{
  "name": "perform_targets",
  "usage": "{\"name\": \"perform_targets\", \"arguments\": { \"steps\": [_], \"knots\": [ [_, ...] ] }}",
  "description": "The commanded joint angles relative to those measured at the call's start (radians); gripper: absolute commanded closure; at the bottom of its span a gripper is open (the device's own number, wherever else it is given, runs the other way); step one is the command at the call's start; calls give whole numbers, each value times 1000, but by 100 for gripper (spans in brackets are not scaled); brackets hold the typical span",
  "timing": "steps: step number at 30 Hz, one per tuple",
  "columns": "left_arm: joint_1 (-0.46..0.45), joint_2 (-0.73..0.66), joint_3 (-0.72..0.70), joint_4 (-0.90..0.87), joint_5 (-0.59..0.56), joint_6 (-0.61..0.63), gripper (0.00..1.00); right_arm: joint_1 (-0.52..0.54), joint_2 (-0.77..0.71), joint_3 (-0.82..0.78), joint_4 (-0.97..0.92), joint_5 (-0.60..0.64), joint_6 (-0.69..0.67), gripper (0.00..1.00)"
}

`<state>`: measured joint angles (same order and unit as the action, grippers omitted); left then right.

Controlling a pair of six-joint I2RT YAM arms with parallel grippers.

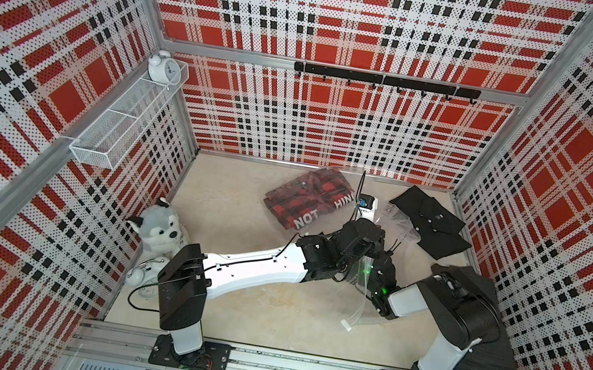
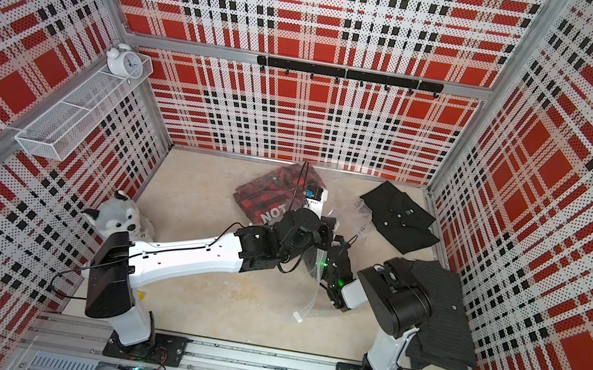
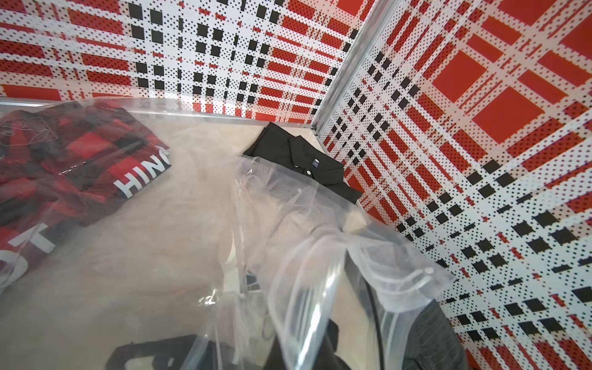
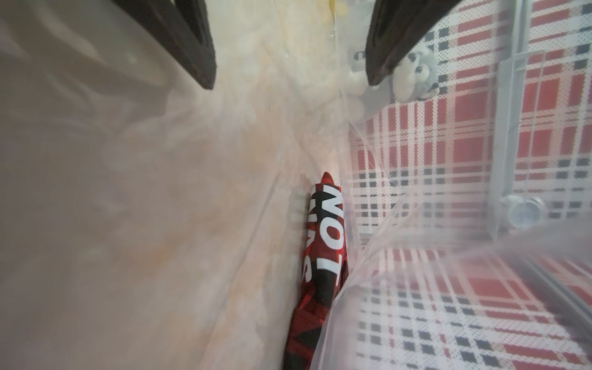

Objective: Place the folded shirt into the vacuum bag
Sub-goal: Place the shirt in the vacuum bag.

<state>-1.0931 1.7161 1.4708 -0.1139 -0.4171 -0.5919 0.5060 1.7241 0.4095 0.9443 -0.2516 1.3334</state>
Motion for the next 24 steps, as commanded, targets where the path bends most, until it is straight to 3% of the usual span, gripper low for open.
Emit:
{"name": "perform_targets", "arguments": {
  "steps": [1,5,11,17,24],
  "knots": [
    [-3,8,62,-55,-16,37,100,-13,-136,-32,-203,44,-151,20],
    [12,25,102,-91,-37,57,100,-10,-297,-65,-383,53,-235,17],
    [48,45,125,-96,-5,74,100,-11,-624,-157,-621,170,-293,5],
    [73,86,157,-113,24,88,100,22,-892,-88,-909,215,-374,4],
    [130,88,156,-131,17,104,100,37,-1058,-33,-1030,142,-399,5]
  ]
}}
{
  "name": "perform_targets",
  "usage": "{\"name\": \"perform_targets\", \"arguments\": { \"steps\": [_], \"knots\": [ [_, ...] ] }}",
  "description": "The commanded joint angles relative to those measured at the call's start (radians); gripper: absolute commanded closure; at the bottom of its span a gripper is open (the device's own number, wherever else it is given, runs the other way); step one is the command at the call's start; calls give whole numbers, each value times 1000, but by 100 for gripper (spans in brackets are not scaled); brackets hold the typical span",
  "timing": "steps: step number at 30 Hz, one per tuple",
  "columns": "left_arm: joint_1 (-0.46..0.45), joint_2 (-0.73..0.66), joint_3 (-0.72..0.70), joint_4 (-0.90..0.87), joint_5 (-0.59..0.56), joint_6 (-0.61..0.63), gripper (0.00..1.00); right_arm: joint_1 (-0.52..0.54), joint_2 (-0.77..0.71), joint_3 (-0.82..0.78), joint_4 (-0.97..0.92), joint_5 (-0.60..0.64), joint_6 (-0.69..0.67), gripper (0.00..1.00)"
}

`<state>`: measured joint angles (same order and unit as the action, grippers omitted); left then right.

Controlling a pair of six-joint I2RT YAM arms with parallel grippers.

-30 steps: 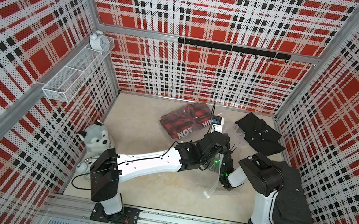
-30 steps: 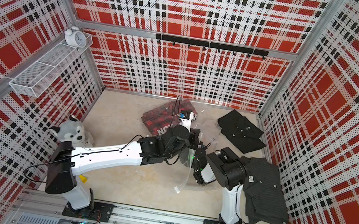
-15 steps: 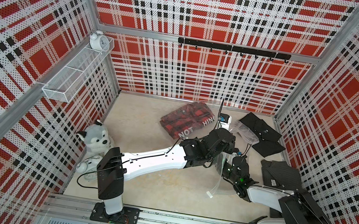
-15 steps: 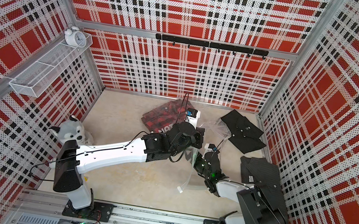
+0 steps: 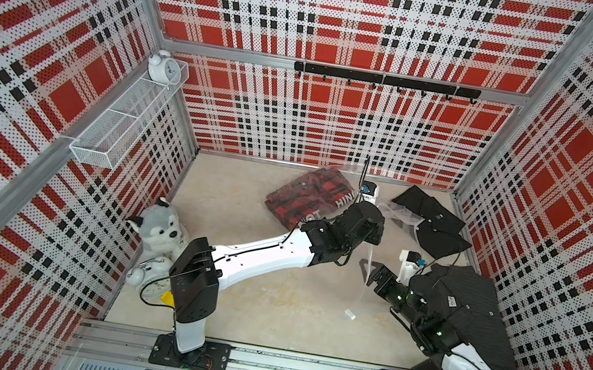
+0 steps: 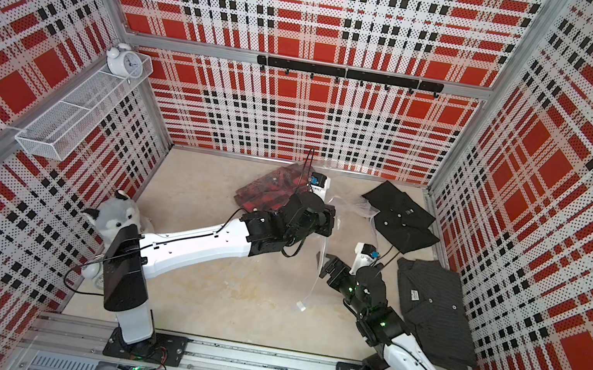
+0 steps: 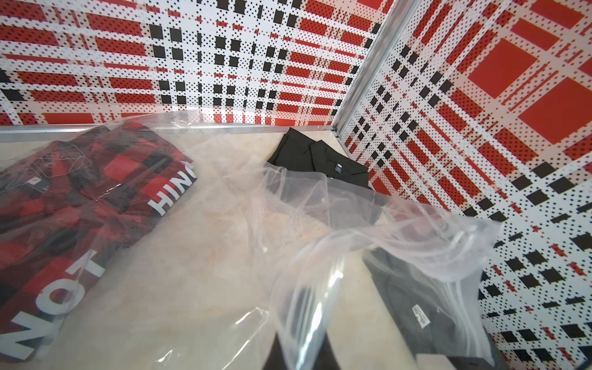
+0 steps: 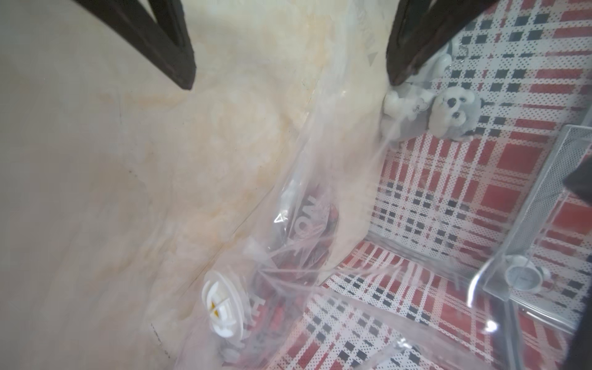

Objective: Place the folded shirt into the vacuum bag
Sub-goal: Place the shirt in the vacuum bag, then adjust the vacuum bag at the center of the board.

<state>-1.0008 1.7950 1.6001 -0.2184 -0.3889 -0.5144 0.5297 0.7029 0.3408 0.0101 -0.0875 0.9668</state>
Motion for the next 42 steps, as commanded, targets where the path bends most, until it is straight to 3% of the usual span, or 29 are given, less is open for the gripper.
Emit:
{"name": "perform_targets", "arguments": {
  "steps": [1,7,14,23,32,35,36,39,42],
  "knots": [
    [53,3,24,-30,-16,31,100,13,-54,44,-100,-35,-32,5],
    [139,-39,8,-56,-22,54,100,52,-86,176,-159,-103,-45,8],
    [255,-90,-81,-40,-11,54,100,82,-120,369,-453,62,-100,8],
    [303,-118,-123,-14,15,57,100,82,-65,513,-721,351,-84,5],
    [307,-124,-140,-2,29,54,100,83,140,533,-634,269,-59,9],
    [312,-136,-146,-2,28,54,100,88,189,511,-576,229,-60,24],
    [314,-143,-149,-4,30,55,100,90,207,507,-569,226,-60,34],
    [320,-176,-147,-16,27,59,100,92,250,528,-568,215,-70,78],
    [329,-226,-136,-33,1,59,100,93,271,597,-573,201,-96,100]
  ]
}}
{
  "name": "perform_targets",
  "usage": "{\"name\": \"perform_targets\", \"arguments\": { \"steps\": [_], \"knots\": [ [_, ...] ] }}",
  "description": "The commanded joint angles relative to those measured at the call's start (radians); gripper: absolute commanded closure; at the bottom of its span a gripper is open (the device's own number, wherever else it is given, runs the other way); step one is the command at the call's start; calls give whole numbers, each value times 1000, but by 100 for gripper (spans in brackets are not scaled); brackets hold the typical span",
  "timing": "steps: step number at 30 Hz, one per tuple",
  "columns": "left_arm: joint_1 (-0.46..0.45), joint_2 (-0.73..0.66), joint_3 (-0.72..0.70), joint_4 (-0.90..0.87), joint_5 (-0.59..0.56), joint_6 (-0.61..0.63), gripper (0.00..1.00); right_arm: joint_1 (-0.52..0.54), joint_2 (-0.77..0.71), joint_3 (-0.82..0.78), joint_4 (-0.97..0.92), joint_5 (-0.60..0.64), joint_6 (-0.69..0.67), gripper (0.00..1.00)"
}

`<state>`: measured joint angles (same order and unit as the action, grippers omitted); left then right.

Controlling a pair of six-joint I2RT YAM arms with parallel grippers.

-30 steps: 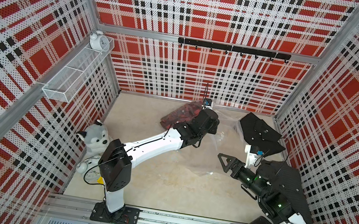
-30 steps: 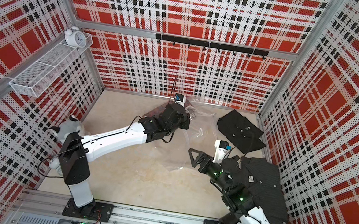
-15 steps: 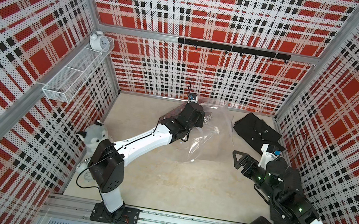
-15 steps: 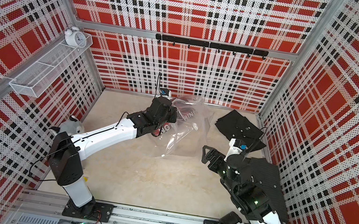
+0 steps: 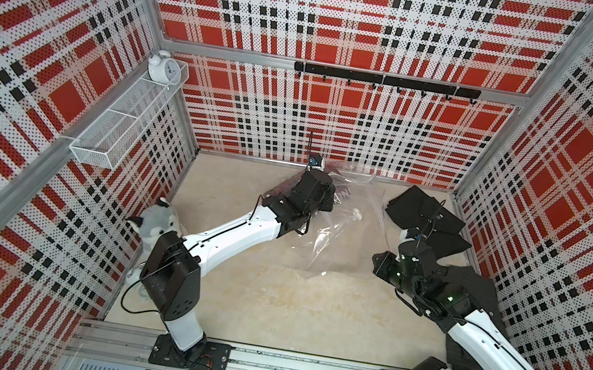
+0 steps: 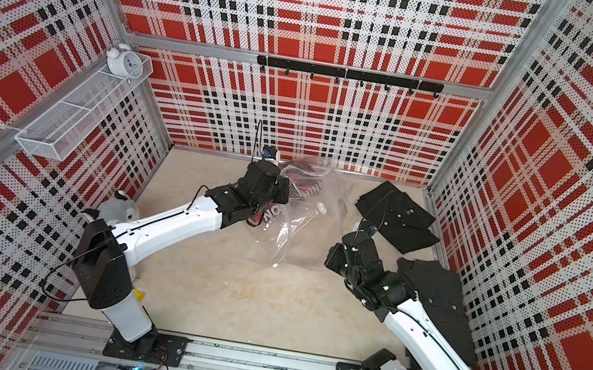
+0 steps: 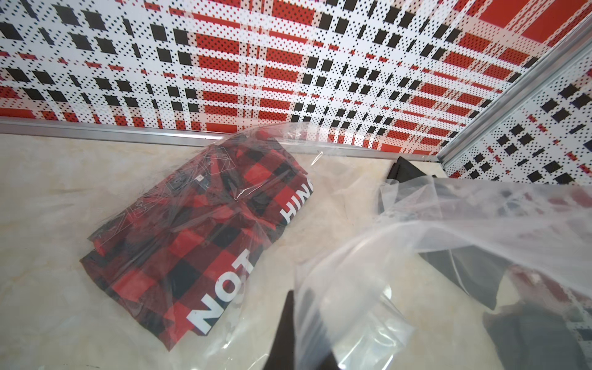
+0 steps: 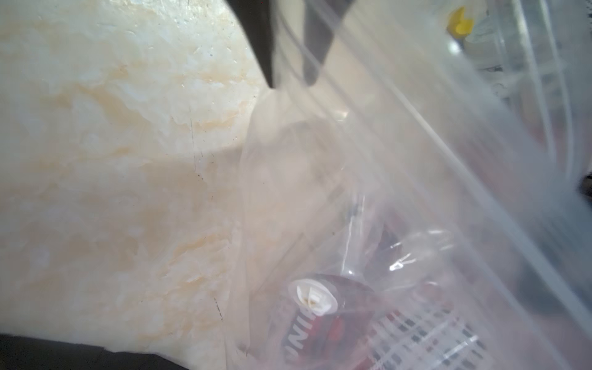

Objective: Place the folded shirt into the vacuum bag
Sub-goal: Adjust the vacuum bag at the center of the board.

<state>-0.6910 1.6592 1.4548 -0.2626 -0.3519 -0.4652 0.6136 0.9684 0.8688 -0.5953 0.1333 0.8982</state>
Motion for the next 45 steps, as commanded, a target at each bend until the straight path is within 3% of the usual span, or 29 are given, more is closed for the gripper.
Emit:
{"name": "perform_targets", "arguments": {
  "steps": [1,9,16,27,31,35,38,45],
  "knots": [
    [19,-107,16,6,-49,14,100,8,11,96,28,-20,-34,100],
    [19,-223,200,-68,-133,83,100,9,73,383,44,-90,-78,100],
    [1,-272,411,-110,-196,188,100,-3,189,597,103,-235,-70,100],
    [-68,-283,655,-149,-341,330,100,-50,317,754,210,-452,-23,100],
    [-92,-265,685,-143,-341,365,100,-58,339,755,216,-463,-22,100],
    [-105,-261,584,-80,-286,375,100,-78,332,699,219,-463,-31,100],
    [-104,-247,512,-32,-263,376,100,-114,313,623,236,-489,-35,100],
    [-54,-172,492,36,-174,397,100,-209,263,396,345,-573,-13,100]
  ]
}}
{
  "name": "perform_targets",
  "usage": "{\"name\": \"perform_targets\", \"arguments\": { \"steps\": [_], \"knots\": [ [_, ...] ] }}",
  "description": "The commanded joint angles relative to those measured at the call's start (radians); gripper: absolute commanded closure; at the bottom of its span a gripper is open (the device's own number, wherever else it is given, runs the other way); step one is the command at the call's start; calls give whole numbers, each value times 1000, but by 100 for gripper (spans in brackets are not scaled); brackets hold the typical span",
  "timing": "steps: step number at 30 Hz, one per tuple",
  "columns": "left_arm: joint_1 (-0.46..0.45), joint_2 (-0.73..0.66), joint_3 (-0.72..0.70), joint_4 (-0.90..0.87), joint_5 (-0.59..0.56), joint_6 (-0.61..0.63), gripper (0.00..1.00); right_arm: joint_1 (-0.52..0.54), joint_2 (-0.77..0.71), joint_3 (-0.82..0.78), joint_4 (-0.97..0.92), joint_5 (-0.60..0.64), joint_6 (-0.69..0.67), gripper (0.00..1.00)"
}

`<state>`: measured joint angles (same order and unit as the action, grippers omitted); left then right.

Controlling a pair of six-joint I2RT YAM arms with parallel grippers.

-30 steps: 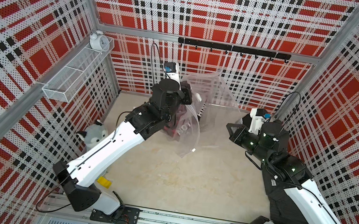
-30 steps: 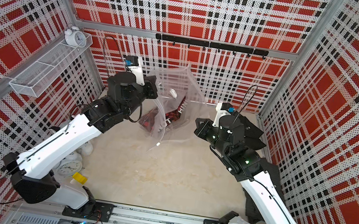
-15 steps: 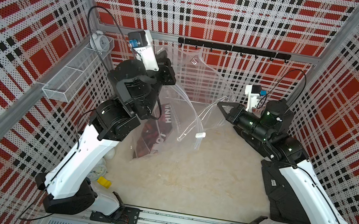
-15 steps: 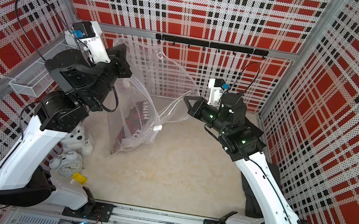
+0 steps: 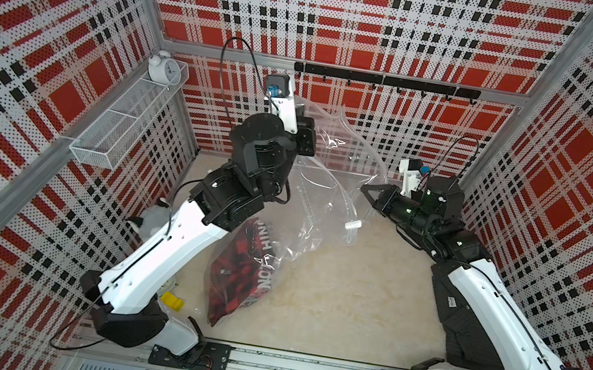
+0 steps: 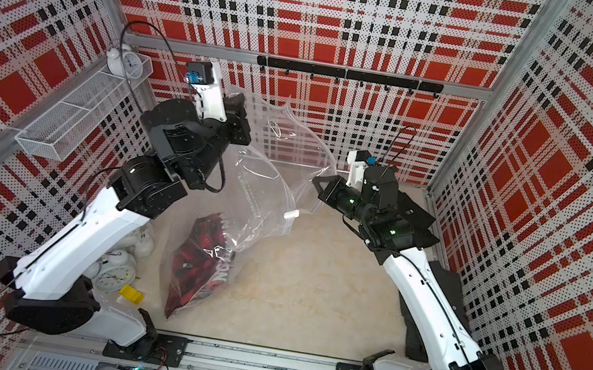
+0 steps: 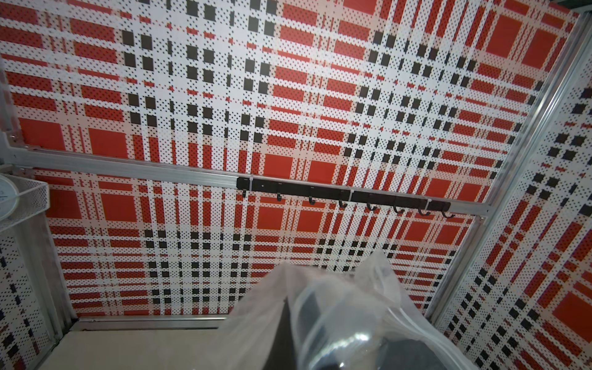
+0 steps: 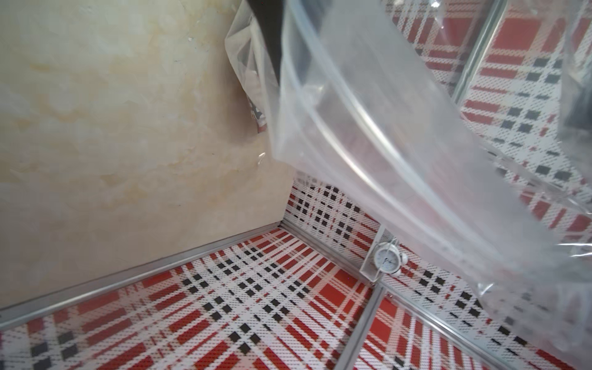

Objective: Place the folded shirt into the vacuum bag
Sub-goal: Adjust the vacuum bag at the center of the board.

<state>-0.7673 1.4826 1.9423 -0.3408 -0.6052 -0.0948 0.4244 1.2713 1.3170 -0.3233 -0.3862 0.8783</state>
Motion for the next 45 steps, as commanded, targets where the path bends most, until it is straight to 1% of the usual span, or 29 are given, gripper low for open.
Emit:
{"name": "perform_targets", "arguments": {
  "steps": [1,4,8,14,18,23,26,29,30,32,33,35,37,41,45],
  "knots": [
    [34,16,4,124,105,27,100,-30,-46,-80,93,-64,12,100],
    [68,48,19,147,163,30,100,-50,-46,-125,136,-75,24,100],
    [102,96,58,151,214,41,100,-58,-4,-137,167,-88,23,100],
    [177,162,87,171,348,45,100,-58,72,-193,286,-99,54,100],
    [198,197,75,189,439,35,100,-72,106,-220,309,-80,50,100],
    [197,199,-9,241,506,10,100,-120,108,-286,324,-56,28,100],
    [194,192,-84,277,531,-15,100,-164,103,-363,374,-88,30,100],
    [172,171,-184,314,530,-42,100,-203,102,-430,408,-134,19,100],
    [157,163,-218,323,513,-44,100,-213,100,-453,411,-147,6,98],
    [121,151,-273,328,470,-45,100,-233,90,-488,388,-152,-25,89],
    [99,147,-299,329,444,-48,100,-246,82,-504,361,-143,-44,84],
    [61,148,-336,327,413,-66,100,-271,58,-538,311,-116,-82,66],
    [29,160,-359,320,393,-95,100,-299,29,-572,268,-88,-113,55],
    [-25,220,-376,305,390,-167,100,-371,-46,-626,177,-33,-171,41],
    [-76,301,-363,297,397,-213,100,-441,-129,-647,86,12,-219,27]
  ]
}}
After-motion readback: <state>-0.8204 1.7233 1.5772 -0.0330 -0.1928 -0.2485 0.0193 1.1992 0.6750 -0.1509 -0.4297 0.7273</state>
